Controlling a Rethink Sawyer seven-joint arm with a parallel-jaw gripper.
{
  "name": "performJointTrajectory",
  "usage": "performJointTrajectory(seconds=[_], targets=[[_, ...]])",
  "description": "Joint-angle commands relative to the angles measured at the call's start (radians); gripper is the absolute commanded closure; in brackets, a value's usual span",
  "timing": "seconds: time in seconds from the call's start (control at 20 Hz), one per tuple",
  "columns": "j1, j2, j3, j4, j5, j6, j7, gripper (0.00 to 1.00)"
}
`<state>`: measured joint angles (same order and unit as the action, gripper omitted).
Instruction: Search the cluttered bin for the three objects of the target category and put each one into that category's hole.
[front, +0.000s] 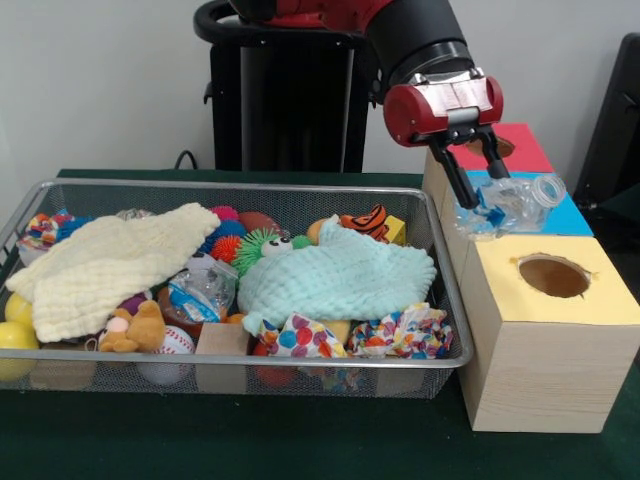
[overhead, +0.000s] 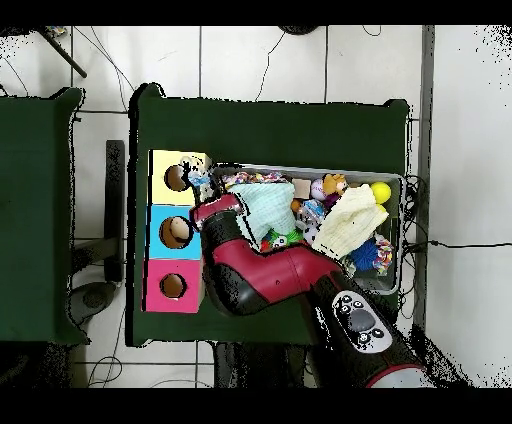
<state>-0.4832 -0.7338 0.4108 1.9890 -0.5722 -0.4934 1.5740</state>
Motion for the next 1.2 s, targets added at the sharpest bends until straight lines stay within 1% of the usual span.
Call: performJointTrajectory(seconds=[0.05, 0.45, 0.6, 0.75, 0.85, 1.0, 1.2], targets=[[-0.024, 0.022, 0.101, 0.014, -0.066, 0.005, 0.210, 1.00], [-0.014, 0.020, 0.104, 0.028, -0.055, -0.012, 0.207, 1.00], [-0.027, 0.030, 0.127, 0.020, -0.072, 0.002, 0.207, 1.00], [-0.034, 0.041, 0.134, 0.019, -0.084, 0.001, 0.202, 1.00], [-0.047, 0.045, 0.150, 0.016, -0.095, 0.013, 0.200, 1.00], [-0.087, 0.034, 0.191, 0.027, -0.122, 0.045, 0.205, 1.00], [-0.113, 0.049, 0.231, 0.027, -0.153, 0.082, 0.197, 1.00]])
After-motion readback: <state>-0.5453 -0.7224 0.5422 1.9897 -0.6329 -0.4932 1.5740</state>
